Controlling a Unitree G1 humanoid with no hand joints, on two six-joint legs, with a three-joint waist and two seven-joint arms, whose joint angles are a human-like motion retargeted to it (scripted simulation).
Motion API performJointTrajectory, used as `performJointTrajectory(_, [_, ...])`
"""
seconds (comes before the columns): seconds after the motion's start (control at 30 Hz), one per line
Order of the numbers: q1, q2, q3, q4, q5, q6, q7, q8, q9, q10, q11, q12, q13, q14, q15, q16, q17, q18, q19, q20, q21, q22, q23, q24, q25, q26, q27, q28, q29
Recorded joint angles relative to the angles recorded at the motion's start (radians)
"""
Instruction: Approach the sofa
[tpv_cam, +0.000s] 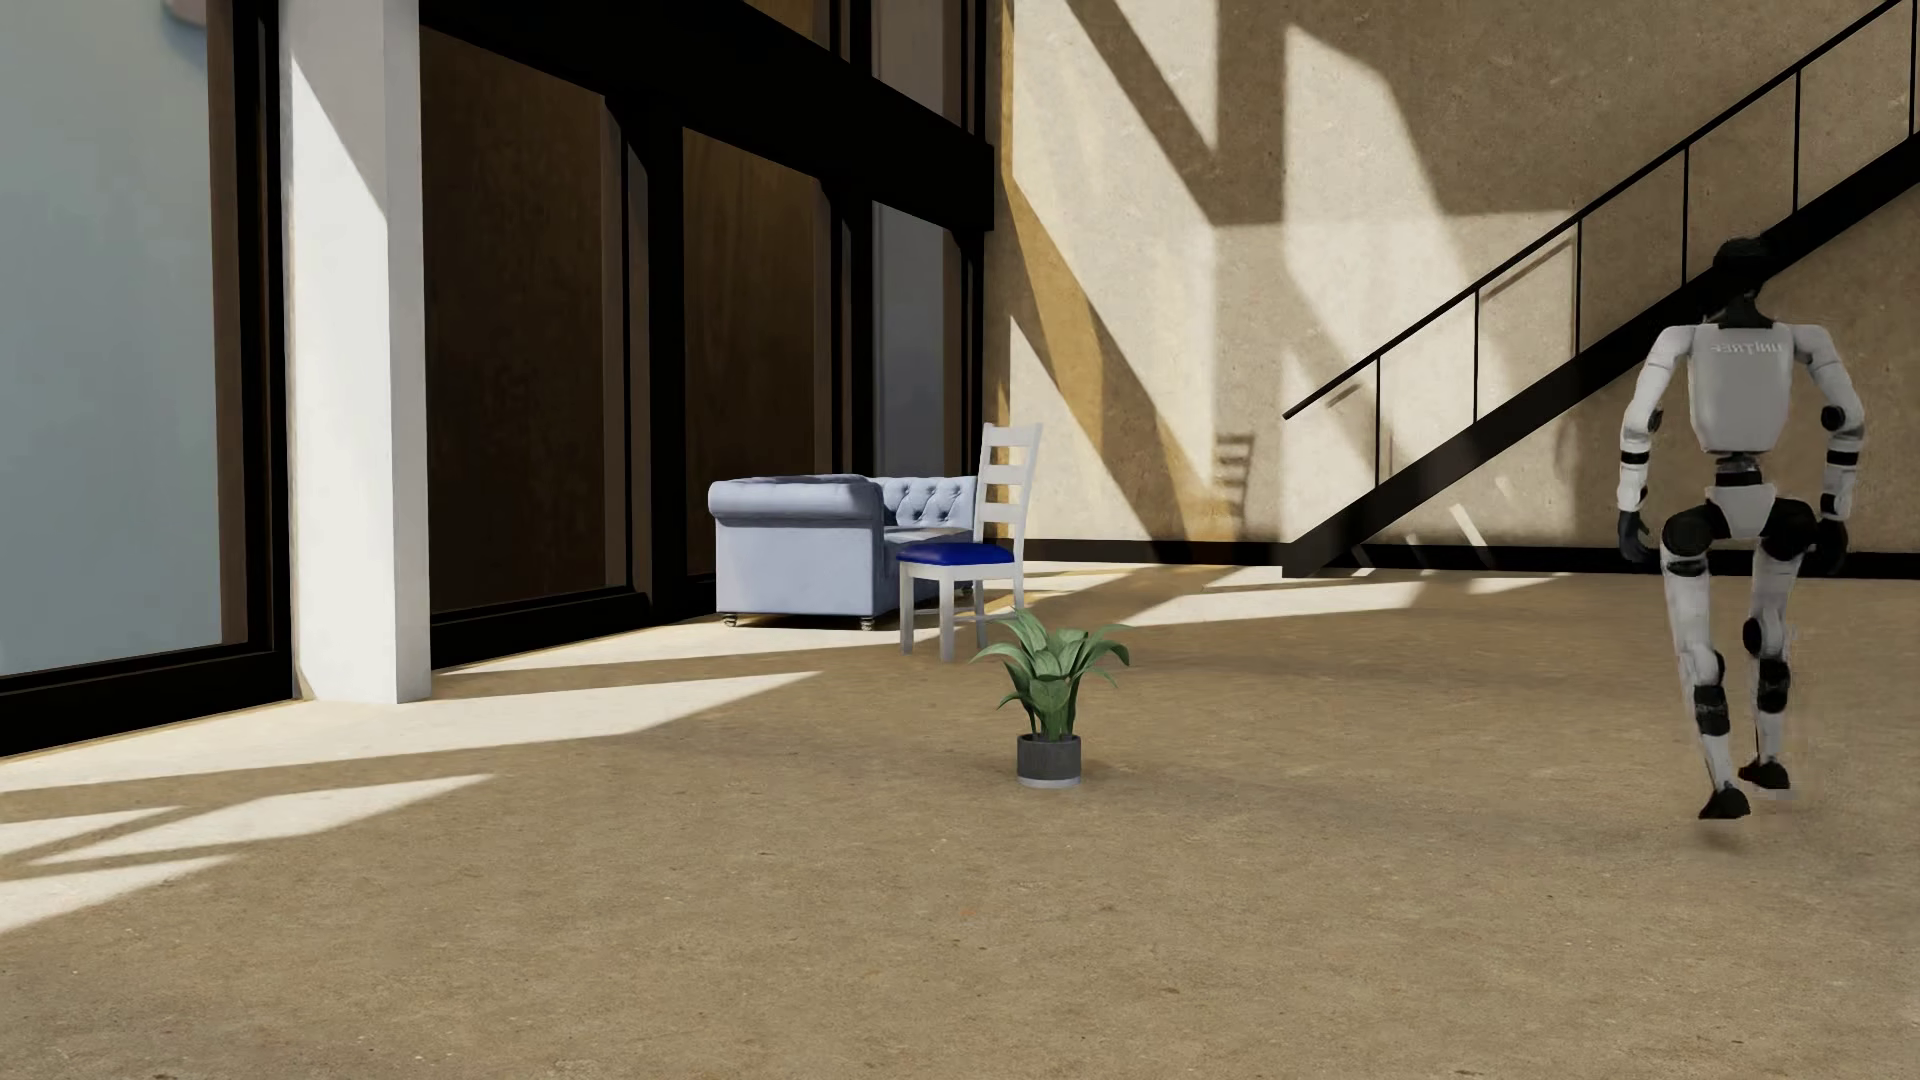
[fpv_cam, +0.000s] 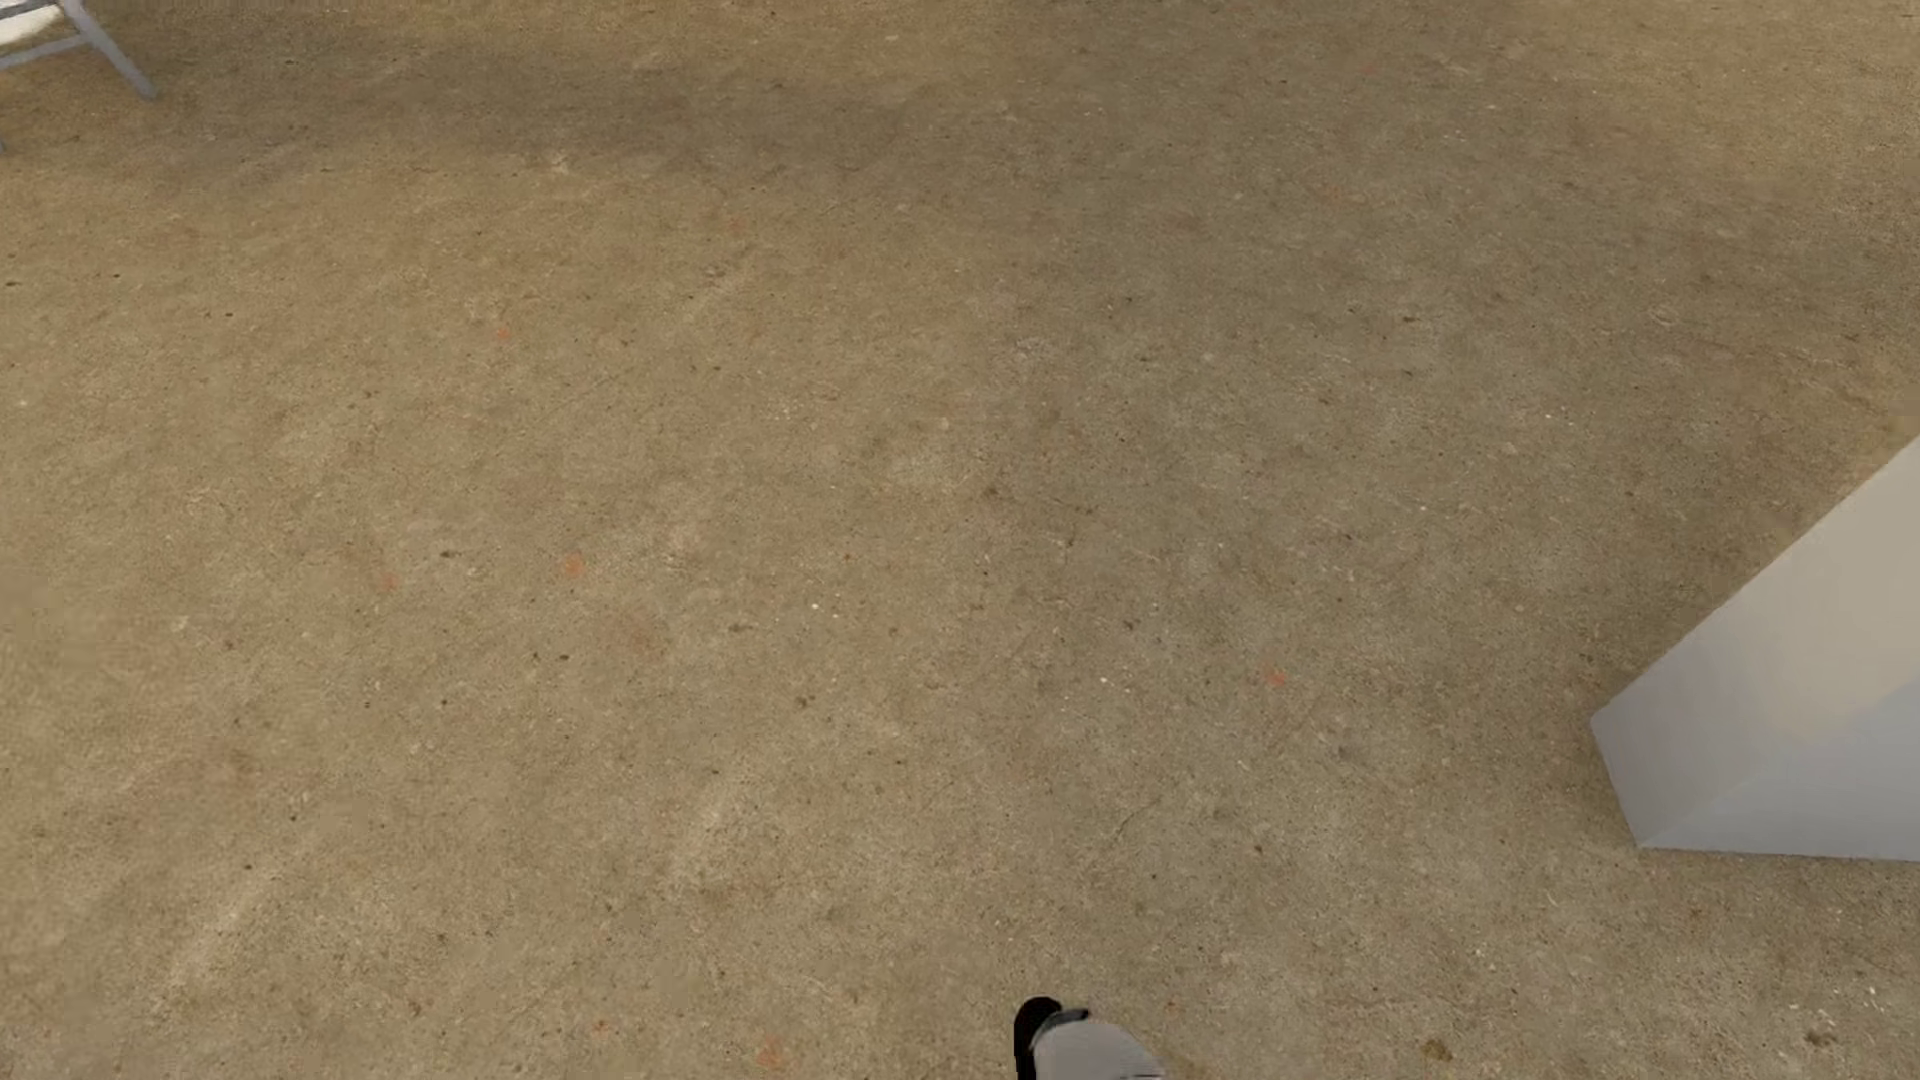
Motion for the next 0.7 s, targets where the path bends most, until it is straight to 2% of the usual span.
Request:
performJointTrajectory(0.03, [0.064,-0.026,-0.028,0.018,-0.006,0.009,0.0,0.0,0.0,-0.002,-0.04,-0.016,0.009,-0.024,-0.19,0.009,-0.006,0.0,0.0,-0.007,0.009,-0.009,-0.005,0.0,0.0,0.0,0.0,0.0,0.0])
performJointTrajectory(0.07, [0.074,-0.035,-0.049,0.017,-0.038,0.014,0.0,0.0,-0.004,0.009,0.001,-0.042,0.006,-0.021,-0.195,0.008,-0.003,0.0,0.0,0.006,-0.009,-0.013,-0.004,0.0,0.0,0.0,0.0,0.0,0.0])
performJointTrajectory(0.1, [0.13,-0.069,-0.08,0.035,-0.014,0.017,0.0,0.0,0.003,0.038,-0.004,-0.034,0.018,-0.001,-0.02,0.004,-0.004,0.0,0.0,0.017,0.002,0.005,0.005,0.0,0.0,0.0,0.0,0.0,0.0])
performJointTrajectory(0.13, [0.115,-0.111,-0.103,0.056,-0.014,0.027,0.0,0.0,-0.009,0.1,0.084,-0.024,0.013,0.083,0.178,-0.003,0.003,0.0,0.0,0.042,0.0,0.019,0.013,0.0,0.0,0.0,0.0,0.0,0.0])
performJointTrajectory(0.17, [0.093,-0.113,-0.082,0.098,0.027,0.062,0.0,0.0,-0.02,0.208,0.162,-0.013,0.015,0.239,0.268,-0.025,0.006,0.0,0.0,0.047,0.002,0.057,0.039,0.0,0.0,0.0,0.0,0.0,0.0])
performJointTrajectory(0.2, [0.038,-0.075,-0.04,0.102,0.063,0.063,0.0,0.0,-0.029,0.378,0.209,0.01,0.005,0.4,0.263,-0.029,0.009,0.0,0.0,0.037,0.027,0.097,0.059,0.0,0.0,0.0,0.0,0.0,0.0])
performJointTrajectory(0.23, [-0.075,-0.026,-0.004,0.12,0.109,0.064,0.0,0.0,-0.039,0.585,0.224,0.023,-0.007,0.473,0.235,-0.024,0.014,0.0,0.0,0.004,0.03,0.117,0.065,0.0,0.0,0.0,0.0,0.0,0.0])
performJointTrajectory(0.27, [-0.188,0.047,0.034,0.148,0.146,0.074,0.0,0.0,-0.043,0.77,0.209,0.054,-0.016,0.388,0.168,-0.028,0.03,0.0,0.0,0.019,-0.035,0.107,0.078,0.0,0.0,0.0,0.0,0.0,0.0])
performJointTrajectory(0.3, [-0.266,0.175,0.083,0.131,0.151,0.056,0.0,0.0,-0.027,0.848,0.157,0.061,-0.032,0.249,0.091,-0.028,0.026,0.0,0.0,0.002,-0.04,0.123,0.064,0.0,0.0,0.0,0.0,0.0,0.0])
performJointTrajectory(0.33, [-0.366,0.281,0.137,0.11,0.142,0.029,0.0,0.0,-0.023,0.86,0.106,0.072,-0.058,0.164,0.014,-0.027,0.02,0.0,0.0,-0.013,-0.04,0.138,0.057,0.0,0.0,0.0,0.0,0.0,0.0])
performJointTrajectory(0.37, [-0.458,0.363,0.212,0.106,0.134,0.003,0.0,0.0,-0.034,0.799,0.063,0.09,-0.078,0.132,-0.062,-0.026,0.011,0.0,0.0,-0.002,-0.044,0.145,0.031,0.0,0.0,0.0,0.0,0.0,0.0])
performJointTrajectory(0.43, [-0.555,0.584,0.311,0.095,0.086,-0.034,0.0,0.0,-0.012,0.529,-0.048,0.113,-0.099,0.145,-0.218,-0.013,-0.026,0.0,0.0,0.001,-0.052,0.151,-0.098,0.0,0.0,0.0,0.0,0.0,0.0])
performJointTrajectory(0.5, [-0.634,0.728,0.369,0.121,0.066,-0.034,0.0,0.0,-0.023,0.182,-0.097,0.132,-0.149,0.204,-0.371,-0.015,-0.047,0.0,0.0,0.02,-0.1,0.152,-0.155,0.0,0.0,0.0,0.0,0.0,0.0])
performJointTrajectory(0.53, [-0.667,0.77,0.382,0.126,0.059,-0.034,0.0,0.0,-0.04,0.053,-0.102,0.137,-0.169,0.243,-0.41,-0.017,-0.058,0.0,0.0,0.013,-0.118,0.161,-0.189,0.0,0.0,0.0,0.0,0.0,0.0])
performJointTrajectory(0.57, [-0.688,0.815,0.399,0.15,0.051,-0.03,0.0,0.0,-0.054,-0.326,-0.1,0.14,-0.194,0.516,-0.421,-0.016,-0.06,0.0,0.0,0.006,-0.117,0.175,-0.19,0.0,0.0,0.0,0.0,0.0,0.0])
performJointTrajectory(0.6, [-0.71,0.861,0.429,0.16,0.016,-0.038,0.0,0.0,-0.049,0.001,-0.084,0.148,-0.2,0.301,-0.391,-0.016,-0.056,0.0,0.0,0.012,-0.144,0.184,-0.193,0.0,0.0,0.0,0.0,0.0,0.0])
performJointTrajectory(0.63, [-0.735,0.902,0.448,0.153,-0.023,-0.044,0.0,0.0,-0.047,0.112,-0.047,0.15,-0.188,0.193,-0.329,-0.022,-0.049,0.0,0.0,0.003,-0.182,0.203,-0.209,0.0,0.0,0.0,0.0,0.0,0.0])
performJointTrajectory(0.67, [-0.764,0.899,0.457,0.141,-0.057,-0.055,0.0,0.0,-0.072,0.222,0.035,0.159,-0.159,0.253,-0.202,-0.029,-0.035,0.0,0.0,-0.003,-0.179,0.234,-0.189,0.0,0.0,0.0,0.0,0.0,0.0])
performJointTrajectory(0.7, [-0.769,0.868,0.445,0.093,-0.091,-0.084,0.0,0.0,-0.08,0.33,0.178,0.159,-0.142,0.268,0.007,-0.03,0.001,0.0,0.0,-0.014,-0.181,0.278,-0.124,0.0,0.0,0.0,0.0,0.0,0.0])
